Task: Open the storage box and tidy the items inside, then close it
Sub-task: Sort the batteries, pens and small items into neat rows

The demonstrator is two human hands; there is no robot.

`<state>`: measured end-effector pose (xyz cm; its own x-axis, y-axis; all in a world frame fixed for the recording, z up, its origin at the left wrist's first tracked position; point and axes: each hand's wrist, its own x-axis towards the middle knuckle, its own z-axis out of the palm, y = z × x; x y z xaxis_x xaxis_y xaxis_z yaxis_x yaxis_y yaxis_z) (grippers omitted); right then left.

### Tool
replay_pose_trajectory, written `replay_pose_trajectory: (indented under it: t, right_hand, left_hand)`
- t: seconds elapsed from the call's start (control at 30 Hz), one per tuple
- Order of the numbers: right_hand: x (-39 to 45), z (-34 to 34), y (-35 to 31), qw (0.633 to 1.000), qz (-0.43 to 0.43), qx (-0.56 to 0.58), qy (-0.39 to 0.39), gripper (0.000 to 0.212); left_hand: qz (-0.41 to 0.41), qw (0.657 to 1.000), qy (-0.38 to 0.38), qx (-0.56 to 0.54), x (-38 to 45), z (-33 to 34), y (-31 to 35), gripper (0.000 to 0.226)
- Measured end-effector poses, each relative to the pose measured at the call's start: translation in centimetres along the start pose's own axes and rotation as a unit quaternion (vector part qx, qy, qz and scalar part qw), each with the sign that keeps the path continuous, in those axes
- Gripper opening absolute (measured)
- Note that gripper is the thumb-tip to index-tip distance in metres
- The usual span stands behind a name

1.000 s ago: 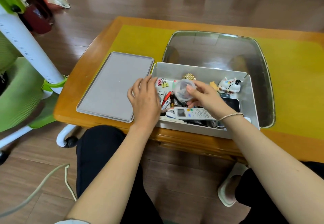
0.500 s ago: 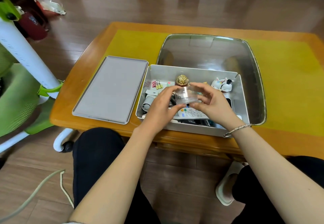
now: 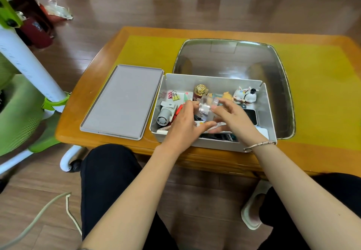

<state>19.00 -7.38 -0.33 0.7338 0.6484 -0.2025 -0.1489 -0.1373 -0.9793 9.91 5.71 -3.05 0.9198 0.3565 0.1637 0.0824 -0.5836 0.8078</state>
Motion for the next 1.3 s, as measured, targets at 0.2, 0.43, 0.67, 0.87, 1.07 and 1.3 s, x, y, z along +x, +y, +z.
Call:
replay_pose_trajectory:
  t: [0.2, 0.43, 0.67, 0.87, 1.07, 1.3]
  right_hand:
    - [-0.1, -2.0, -0.9, 0.995, -0.040, -0.055, -0.071, 0.052]
    - [0.1, -1.8, -0.5, 0.994, 0.028, 0.060, -0.092, 0.046]
    - [0.6, -1.4, -0.5, 0.996, 0.042, 0.004, -0.082, 0.057]
    - [0.2, -2.2, -0.2, 0.995, 0.001, 0.000, -0.102, 0.052]
    - [0.5, -2.2, -1.0, 0.992, 0.086, 0.016, -0.086, 0.056]
    - [0.5, -2.2, -1.2, 0.995, 0.047, -0.010, -0.083, 0.058]
  left_hand:
    - [-0.035, 0.985, -0.045, -0.165, 0.5, -1.0, 0.9, 0.028]
    - [0.022, 0.986, -0.072, -0.148, 0.2, -1.1, 0.8, 0.051]
    - [-0.007, 0.978, -0.073, -0.193, 0.2, -1.3, 1.1, 0.049]
    - [-0.013, 0.969, -0.077, -0.235, 0.3, -1.2, 1.2, 0.049]
    - [0.004, 0.971, -0.084, -0.223, 0.2, -1.3, 1.4, 0.051]
    - [-0.032, 0.965, -0.087, -0.245, 0.5, -1.4, 1.1, 0.045]
